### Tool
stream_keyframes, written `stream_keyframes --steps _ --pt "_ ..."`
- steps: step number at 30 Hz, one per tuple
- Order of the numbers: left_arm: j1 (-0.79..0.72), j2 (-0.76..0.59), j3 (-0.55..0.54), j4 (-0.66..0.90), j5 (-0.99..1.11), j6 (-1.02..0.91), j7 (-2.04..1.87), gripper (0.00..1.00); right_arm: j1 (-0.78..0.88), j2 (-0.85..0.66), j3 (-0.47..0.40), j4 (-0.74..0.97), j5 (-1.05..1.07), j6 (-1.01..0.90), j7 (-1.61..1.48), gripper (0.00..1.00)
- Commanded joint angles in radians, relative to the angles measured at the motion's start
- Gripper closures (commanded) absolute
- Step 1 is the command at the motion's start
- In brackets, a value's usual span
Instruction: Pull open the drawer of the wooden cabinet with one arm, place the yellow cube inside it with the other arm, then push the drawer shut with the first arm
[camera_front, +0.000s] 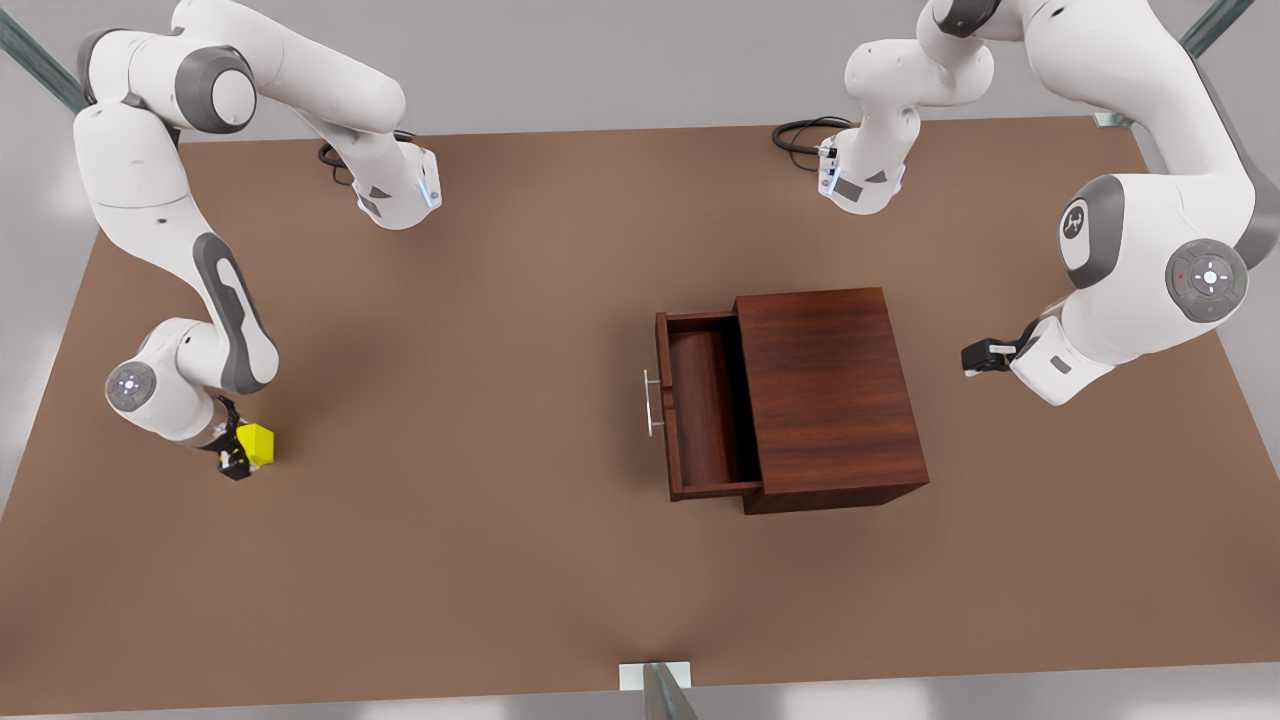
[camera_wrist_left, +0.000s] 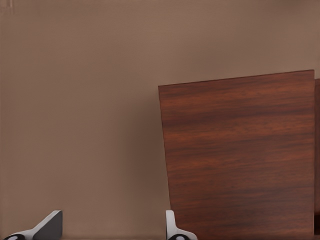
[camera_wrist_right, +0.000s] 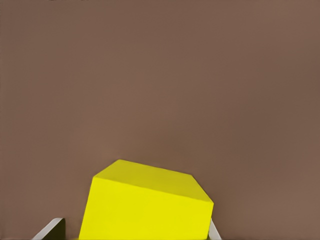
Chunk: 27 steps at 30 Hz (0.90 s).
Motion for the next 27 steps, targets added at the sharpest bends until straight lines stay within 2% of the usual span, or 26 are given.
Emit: stream_keyframes --steps 1,12,13,15,17,23,27 --pt "0.000 -0.001 0.000 0.000 0.001 0.000 0.046 0.00 -0.004 -0.001 0.001 0.002 0.000 0.026 -0.018 0.00" --pt "0.000 -0.001 0.000 0.000 0.001 0.000 0.046 0.00 -0.024 0.027 0.003 0.011 -0.055 0.026 -0.015 0.00" --pt "0.000 -0.001 0.000 0.000 0.001 0.000 0.046 0.00 -0.024 0.027 0.003 0.011 -0.055 0.026 -0.015 0.05" --pt "0.000 -0.001 0.000 0.000 -0.001 0.000 0.046 0.00 -0.024 0.025 0.003 0.011 -0.055 0.024 -0.011 0.24" --pt "0.000 -0.001 0.000 0.000 0.001 0.000 0.046 0.00 -0.022 0.024 0.003 0.011 -0.056 0.019 -0.023 0.38" --pt "0.000 -0.001 0.000 0.000 0.001 0.000 0.046 0.00 -0.013 -0.021 0.010 0.013 -0.042 -0.004 0.001 0.43" --pt "-0.002 -0.001 0.000 0.000 -0.001 0.000 0.046 0.00 0.065 -0.060 0.038 0.135 0.036 -0.224 0.067 0.43"
